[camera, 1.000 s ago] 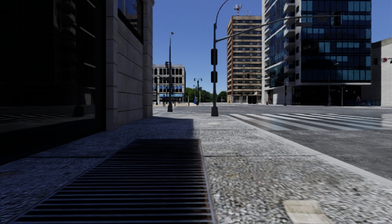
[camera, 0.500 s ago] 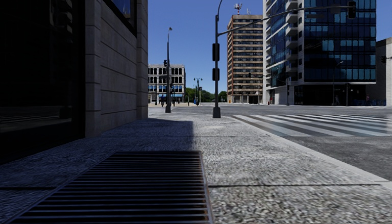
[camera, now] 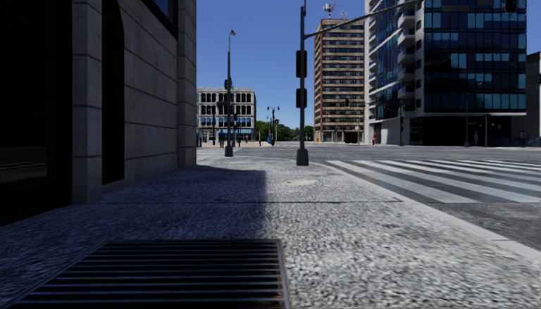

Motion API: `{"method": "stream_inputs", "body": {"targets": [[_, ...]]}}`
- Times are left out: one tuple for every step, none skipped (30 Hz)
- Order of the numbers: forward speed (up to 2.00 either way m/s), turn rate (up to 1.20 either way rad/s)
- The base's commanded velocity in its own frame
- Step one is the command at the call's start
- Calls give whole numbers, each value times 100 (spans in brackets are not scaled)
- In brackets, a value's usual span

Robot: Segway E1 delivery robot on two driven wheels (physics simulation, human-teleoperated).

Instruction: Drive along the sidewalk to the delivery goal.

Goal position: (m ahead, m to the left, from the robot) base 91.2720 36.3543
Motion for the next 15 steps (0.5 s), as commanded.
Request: {"method": "stream_inputs", "body": {"targets": [[200, 0], [200, 0], [200, 0], [200, 0], [200, 0], [200, 0], [200, 0], [200, 0], [200, 0], [200, 0], [200, 0], [200, 0], [200, 0], [200, 6], [200, 16]]}}
